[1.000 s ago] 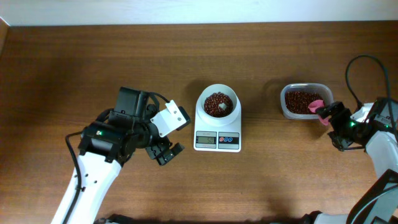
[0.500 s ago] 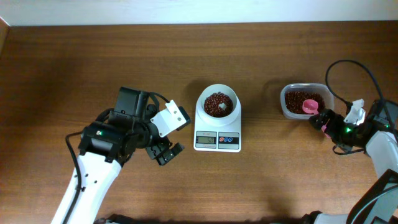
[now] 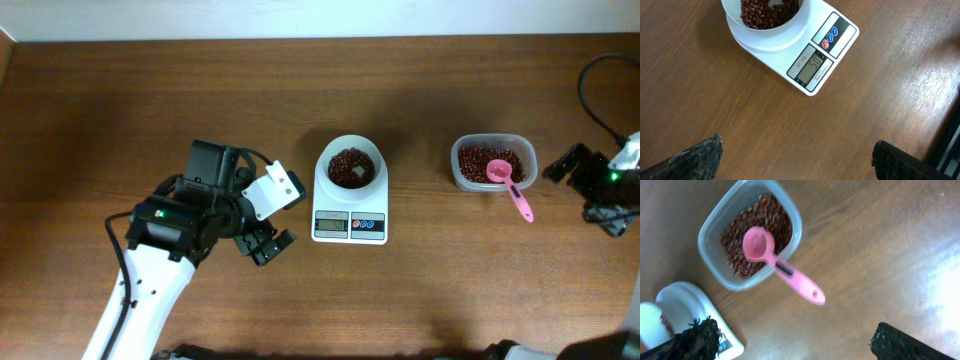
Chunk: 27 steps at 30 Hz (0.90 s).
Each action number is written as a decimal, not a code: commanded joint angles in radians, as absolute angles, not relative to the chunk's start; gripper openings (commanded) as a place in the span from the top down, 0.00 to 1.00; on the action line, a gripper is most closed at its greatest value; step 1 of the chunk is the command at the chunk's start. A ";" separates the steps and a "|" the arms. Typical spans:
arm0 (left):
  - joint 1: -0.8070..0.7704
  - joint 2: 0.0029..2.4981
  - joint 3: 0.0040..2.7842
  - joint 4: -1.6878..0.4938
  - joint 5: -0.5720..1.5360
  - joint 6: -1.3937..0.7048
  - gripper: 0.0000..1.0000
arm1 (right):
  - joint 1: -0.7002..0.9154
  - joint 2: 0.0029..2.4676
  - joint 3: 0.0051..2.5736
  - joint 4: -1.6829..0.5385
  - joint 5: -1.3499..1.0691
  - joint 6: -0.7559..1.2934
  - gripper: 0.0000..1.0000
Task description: Scoop and weigh 50g on scale
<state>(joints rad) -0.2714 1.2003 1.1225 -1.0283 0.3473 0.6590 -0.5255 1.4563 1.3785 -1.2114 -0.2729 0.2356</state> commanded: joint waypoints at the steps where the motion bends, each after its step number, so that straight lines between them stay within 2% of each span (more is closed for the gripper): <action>1: -0.266 1.191 1.138 -1.027 0.351 0.667 0.01 | -0.519 1.341 1.405 -1.279 -0.262 0.241 0.01; 5: -0.266 1.191 1.138 -1.027 0.351 0.667 0.01 | -0.519 1.230 1.404 -1.341 -0.383 0.168 0.01; 11: -0.266 1.191 1.138 -1.027 0.351 0.667 0.01 | -0.519 1.067 1.361 -1.382 -0.419 0.016 0.01; 14: -0.266 1.191 1.138 -1.027 0.351 0.667 0.01 | -0.519 0.942 1.225 -1.355 -0.421 0.011 0.01; 20: -0.266 1.191 1.138 -1.027 0.351 0.667 0.01 | -0.517 0.648 0.837 -1.174 -0.775 -0.036 0.01; 24: -0.266 1.191 1.138 -1.027 0.351 0.667 0.01 | -0.517 0.629 0.660 -1.095 -0.805 -0.048 0.01; 27: -0.266 1.191 1.138 -1.027 0.351 0.667 0.01 | -0.517 0.644 0.649 -1.058 -0.805 -0.044 0.01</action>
<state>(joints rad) -0.2714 1.2003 1.1236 -1.0286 0.3477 0.6590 -0.5228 0.6350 0.6556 -1.0798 -0.7696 -0.0303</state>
